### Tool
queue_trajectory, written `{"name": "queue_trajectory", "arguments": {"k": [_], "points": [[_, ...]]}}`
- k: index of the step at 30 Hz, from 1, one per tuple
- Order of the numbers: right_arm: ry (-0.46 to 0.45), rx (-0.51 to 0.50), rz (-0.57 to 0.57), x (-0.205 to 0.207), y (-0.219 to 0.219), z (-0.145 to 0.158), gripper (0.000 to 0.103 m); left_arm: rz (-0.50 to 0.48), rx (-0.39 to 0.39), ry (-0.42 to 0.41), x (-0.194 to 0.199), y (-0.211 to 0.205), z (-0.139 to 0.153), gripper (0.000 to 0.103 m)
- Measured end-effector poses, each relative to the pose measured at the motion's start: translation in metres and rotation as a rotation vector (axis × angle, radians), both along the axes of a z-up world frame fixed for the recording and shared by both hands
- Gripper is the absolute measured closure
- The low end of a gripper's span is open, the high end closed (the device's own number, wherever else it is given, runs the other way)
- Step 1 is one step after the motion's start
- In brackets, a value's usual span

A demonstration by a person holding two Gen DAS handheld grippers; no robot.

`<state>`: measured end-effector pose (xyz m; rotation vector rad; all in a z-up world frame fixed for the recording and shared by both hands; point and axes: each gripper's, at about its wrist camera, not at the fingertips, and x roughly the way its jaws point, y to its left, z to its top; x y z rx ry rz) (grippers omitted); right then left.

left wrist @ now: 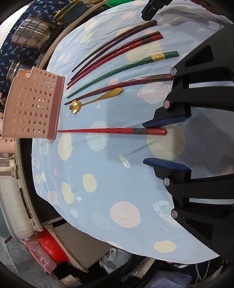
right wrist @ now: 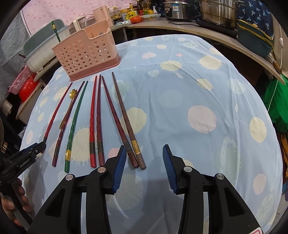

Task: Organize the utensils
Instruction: 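Move left tool to a red chopstick while right tool approaches a dark-brown chopstick, then close left tool on the red chopstick while right tool grasps the dark-brown chopstick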

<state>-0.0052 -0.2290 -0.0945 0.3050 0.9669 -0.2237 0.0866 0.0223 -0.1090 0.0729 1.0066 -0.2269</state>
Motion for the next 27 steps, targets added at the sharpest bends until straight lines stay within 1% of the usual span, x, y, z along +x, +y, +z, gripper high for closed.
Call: {"name": "queue_trajectory", "arguments": {"k": [1, 3, 4, 6, 7, 10, 16, 21, 27], "points": [[-0.001, 0.001, -0.001, 0.001, -0.001, 0.000, 0.063, -0.002, -0.002, 0.000, 0.001, 0.000, 0.000, 0.074], [-0.005, 0.000, -0.002, 0.005, -0.002, 0.001, 0.064, -0.004, 0.004, -0.002, 0.003, -0.002, -0.001, 0.083], [-0.005, -0.001, -0.001, 0.006, -0.002, 0.001, 0.065, -0.006, 0.007, -0.003, 0.003, -0.003, -0.001, 0.085], [-0.004, -0.005, 0.005, 0.011, -0.001, 0.000, 0.071, -0.008, 0.008, 0.000, 0.004, -0.003, -0.001, 0.091], [-0.001, -0.004, 0.008, 0.012, -0.001, -0.002, 0.073, -0.007, 0.006, 0.001, 0.004, -0.003, -0.001, 0.093], [0.011, 0.002, 0.016, 0.017, 0.000, -0.006, 0.080, -0.008, 0.001, 0.005, 0.005, -0.001, -0.001, 0.094], [0.009, -0.018, 0.032, 0.016, 0.005, -0.009, 0.082, -0.008, -0.007, 0.010, 0.005, 0.000, -0.001, 0.094], [0.008, -0.006, 0.025, 0.014, 0.000, -0.010, 0.086, -0.003, -0.031, 0.025, 0.006, 0.003, -0.001, 0.094], [0.022, -0.008, 0.038, 0.015, 0.002, -0.015, 0.086, -0.002, -0.023, 0.024, 0.005, 0.000, -0.001, 0.094]]}}
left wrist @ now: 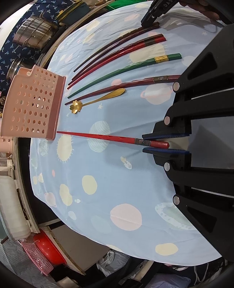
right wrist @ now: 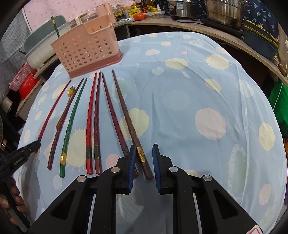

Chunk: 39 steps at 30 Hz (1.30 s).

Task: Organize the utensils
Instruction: 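Close left tool on the red chopstick while right tool grasps the dark-brown chopstick, then carry the red chopstick with left tool while right tool lowers the brown chopstick into the caddy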

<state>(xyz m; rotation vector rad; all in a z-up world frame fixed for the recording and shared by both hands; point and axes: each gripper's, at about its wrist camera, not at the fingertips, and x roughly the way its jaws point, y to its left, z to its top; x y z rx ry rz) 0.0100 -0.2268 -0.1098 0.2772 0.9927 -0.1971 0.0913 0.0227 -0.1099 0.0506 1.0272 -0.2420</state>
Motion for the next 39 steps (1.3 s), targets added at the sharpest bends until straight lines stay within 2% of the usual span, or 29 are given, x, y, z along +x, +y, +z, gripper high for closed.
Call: {"name": "queue_trajectory", "arguments": {"k": [4, 14, 18, 24, 28, 39], "points": [[-0.008, -0.058, 0.017, -0.002, 0.008, -0.001, 0.086, 0.001, 0.000, 0.000, 0.000, 0.000, 0.000, 0.094], [-0.020, -0.025, 0.024, -0.009, 0.007, 0.006, 0.096, -0.009, -0.042, 0.010, -0.004, 0.005, 0.007, 0.096], [-0.049, -0.019, 0.032, -0.013, 0.009, 0.019, 0.096, -0.010, -0.059, -0.002, -0.009, 0.007, 0.018, 0.096], [-0.122, 0.006, 0.040, -0.018, 0.011, 0.051, 0.096, -0.012, -0.080, -0.052, -0.016, 0.009, 0.051, 0.096], [-0.186, 0.010, 0.049, -0.016, 0.012, 0.084, 0.096, -0.014, -0.100, -0.099, -0.018, 0.010, 0.079, 0.096], [-0.311, 0.009, 0.066, -0.001, 0.011, 0.155, 0.096, -0.035, -0.133, -0.203, -0.002, 0.003, 0.151, 0.096]]}}
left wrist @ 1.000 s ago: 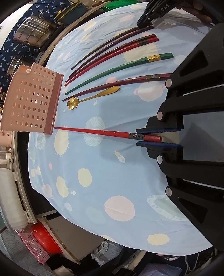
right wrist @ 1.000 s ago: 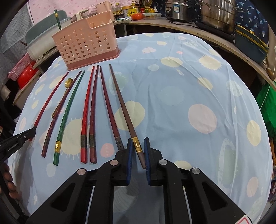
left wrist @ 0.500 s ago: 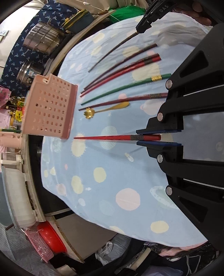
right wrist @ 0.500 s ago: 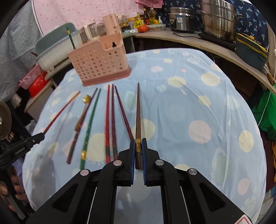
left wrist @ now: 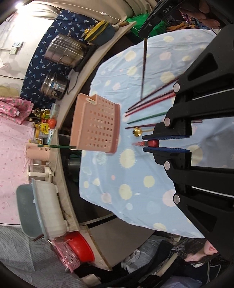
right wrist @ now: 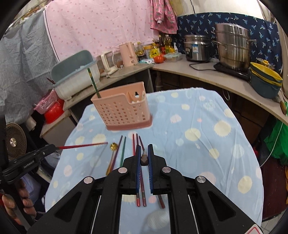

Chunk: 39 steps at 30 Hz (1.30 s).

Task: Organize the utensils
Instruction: 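Carry the red chopstick with left tool while right tool lowers the brown chopstick into the caddy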

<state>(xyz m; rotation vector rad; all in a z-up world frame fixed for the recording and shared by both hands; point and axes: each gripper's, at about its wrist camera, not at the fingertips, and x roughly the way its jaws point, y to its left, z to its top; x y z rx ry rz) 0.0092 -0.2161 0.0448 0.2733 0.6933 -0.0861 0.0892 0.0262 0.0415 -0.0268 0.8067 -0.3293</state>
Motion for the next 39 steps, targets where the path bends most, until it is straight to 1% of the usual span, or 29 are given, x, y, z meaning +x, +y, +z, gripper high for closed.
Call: {"name": "queue_trajectory", "arguments": {"k": [2, 10, 17, 21, 32, 36, 39], "points": [[-0.020, -0.010, 0.000, 0.003, 0.000, 0.010, 0.096, -0.003, 0.006, -0.012, 0.005, -0.003, 0.009, 0.096], [-0.085, -0.040, 0.009, 0.020, 0.000, 0.042, 0.096, -0.008, 0.001, -0.103, 0.021, -0.012, 0.052, 0.096], [-0.130, -0.027, 0.014, 0.043, -0.007, 0.065, 0.096, -0.017, -0.006, -0.162, 0.038, -0.024, 0.084, 0.096], [-0.163, -0.020, 0.014, 0.061, -0.011, 0.080, 0.096, -0.020, -0.015, -0.207, 0.052, -0.033, 0.107, 0.096], [-0.275, -0.049, -0.006, 0.127, -0.017, 0.136, 0.096, -0.007, -0.040, -0.354, 0.102, -0.054, 0.178, 0.096], [-0.322, -0.041, -0.018, 0.153, -0.020, 0.150, 0.096, 0.005, -0.031, -0.388, 0.121, -0.063, 0.191, 0.096], [-0.336, -0.016, -0.030, 0.171, -0.024, 0.150, 0.096, 0.016, -0.014, -0.400, 0.138, -0.069, 0.189, 0.096]]}}
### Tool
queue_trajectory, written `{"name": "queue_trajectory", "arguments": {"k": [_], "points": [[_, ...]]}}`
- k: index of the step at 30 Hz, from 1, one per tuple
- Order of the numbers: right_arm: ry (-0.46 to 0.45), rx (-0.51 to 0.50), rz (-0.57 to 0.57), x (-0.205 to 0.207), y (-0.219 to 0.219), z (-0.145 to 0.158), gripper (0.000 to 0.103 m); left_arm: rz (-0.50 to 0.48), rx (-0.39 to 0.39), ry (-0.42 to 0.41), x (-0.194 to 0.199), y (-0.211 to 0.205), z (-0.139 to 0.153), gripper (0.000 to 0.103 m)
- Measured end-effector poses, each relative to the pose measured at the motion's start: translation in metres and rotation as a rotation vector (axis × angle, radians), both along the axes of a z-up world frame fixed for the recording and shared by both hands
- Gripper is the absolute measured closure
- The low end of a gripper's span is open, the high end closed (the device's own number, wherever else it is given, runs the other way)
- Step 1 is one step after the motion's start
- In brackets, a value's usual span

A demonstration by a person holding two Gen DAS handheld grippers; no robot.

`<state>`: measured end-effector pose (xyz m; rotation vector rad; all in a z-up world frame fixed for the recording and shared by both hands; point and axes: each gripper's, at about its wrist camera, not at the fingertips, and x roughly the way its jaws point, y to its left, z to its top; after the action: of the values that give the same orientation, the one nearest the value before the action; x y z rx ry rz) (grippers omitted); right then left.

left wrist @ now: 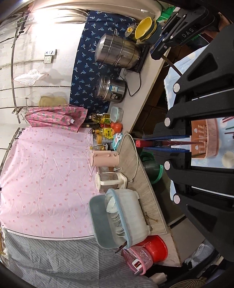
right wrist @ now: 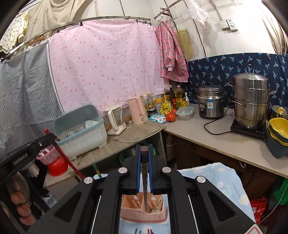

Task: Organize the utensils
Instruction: 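Carry the red chopstick with left tool while right tool lowers the brown chopstick into the caddy, then open left tool releasing the red chopstick while right tool releases the brown chopstick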

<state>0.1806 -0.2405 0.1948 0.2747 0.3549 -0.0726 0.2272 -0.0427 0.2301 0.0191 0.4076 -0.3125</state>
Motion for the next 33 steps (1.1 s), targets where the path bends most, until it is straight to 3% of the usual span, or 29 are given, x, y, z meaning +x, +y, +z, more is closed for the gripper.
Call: {"name": "queue_trajectory", "arguments": {"k": [8, 16, 30, 31, 33], "points": [[0.082, 0.038, -0.008, 0.042, -0.005, -0.045, 0.096, 0.016, 0.027, 0.082, 0.040, -0.008, -0.046, 0.096], [0.170, 0.038, 0.001, 0.058, 0.001, -0.093, 0.096, 0.030, 0.053, 0.178, 0.061, -0.011, -0.097, 0.096], [0.231, 0.028, -0.019, 0.066, 0.001, -0.122, 0.095, 0.042, 0.089, 0.235, 0.070, -0.015, -0.130, 0.096], [0.226, 0.020, -0.031, 0.064, 0.001, -0.122, 0.090, 0.046, 0.093, 0.232, 0.071, -0.016, -0.131, 0.095], [0.221, 0.006, -0.054, 0.061, 0.001, -0.122, 0.069, 0.061, 0.093, 0.225, 0.069, -0.016, -0.133, 0.089]]}}
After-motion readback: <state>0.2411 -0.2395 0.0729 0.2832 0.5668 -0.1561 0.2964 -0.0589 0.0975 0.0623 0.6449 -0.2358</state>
